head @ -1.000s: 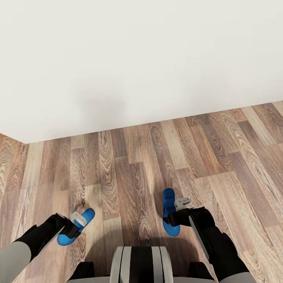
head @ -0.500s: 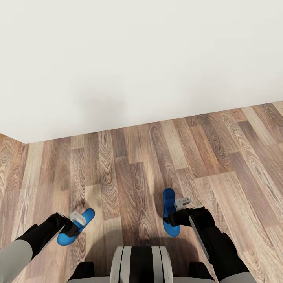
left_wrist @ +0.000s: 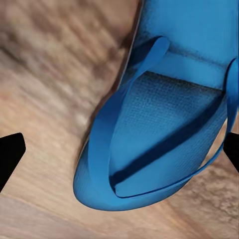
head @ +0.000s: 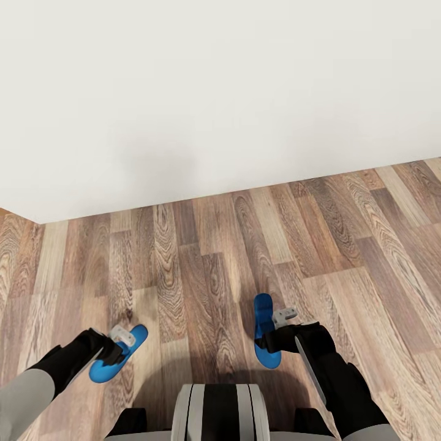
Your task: In the bedroom, move the book from the bed onto either nightstand, and place the two sandals side by side next to the bed.
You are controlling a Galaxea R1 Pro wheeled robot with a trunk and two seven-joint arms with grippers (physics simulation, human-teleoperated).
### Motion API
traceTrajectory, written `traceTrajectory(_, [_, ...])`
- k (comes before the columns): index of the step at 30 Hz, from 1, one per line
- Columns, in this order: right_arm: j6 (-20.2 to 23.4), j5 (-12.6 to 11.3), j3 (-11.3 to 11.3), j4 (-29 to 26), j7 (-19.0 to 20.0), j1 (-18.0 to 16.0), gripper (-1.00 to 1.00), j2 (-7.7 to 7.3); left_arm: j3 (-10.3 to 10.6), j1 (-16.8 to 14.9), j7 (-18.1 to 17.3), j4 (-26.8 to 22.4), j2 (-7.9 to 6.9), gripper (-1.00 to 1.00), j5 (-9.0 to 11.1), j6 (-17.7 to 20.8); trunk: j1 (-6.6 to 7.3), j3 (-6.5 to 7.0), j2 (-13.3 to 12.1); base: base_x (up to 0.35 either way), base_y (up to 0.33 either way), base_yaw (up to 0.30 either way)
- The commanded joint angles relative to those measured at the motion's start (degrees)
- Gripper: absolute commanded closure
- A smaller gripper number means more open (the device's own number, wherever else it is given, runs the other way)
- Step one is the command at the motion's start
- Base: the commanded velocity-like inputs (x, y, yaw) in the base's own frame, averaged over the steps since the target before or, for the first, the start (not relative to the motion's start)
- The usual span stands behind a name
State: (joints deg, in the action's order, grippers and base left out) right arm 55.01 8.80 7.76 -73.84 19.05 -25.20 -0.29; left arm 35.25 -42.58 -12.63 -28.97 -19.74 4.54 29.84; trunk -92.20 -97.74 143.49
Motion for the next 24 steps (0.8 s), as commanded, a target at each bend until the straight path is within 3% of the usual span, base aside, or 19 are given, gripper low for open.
traceTrajectory(1, [0.2,0.6,0.1,-0.1,0.5,0.0,1.00,-0.02,0.3,-0.1,0.2,-0.1,0.09,-1.00,0.4,0.2,0.01,-0.03,0.0,0.000,0.000,0.000])
traceTrajectory(24, [0.2,0.6,0.1,0.0,0.5,0.0,1.00,-0.04,0.4,-0.1,0.8,0.8,1.50,-1.00,0.4,-1.5,0.01,-0.03,0.0,0.000,0.000,0.000])
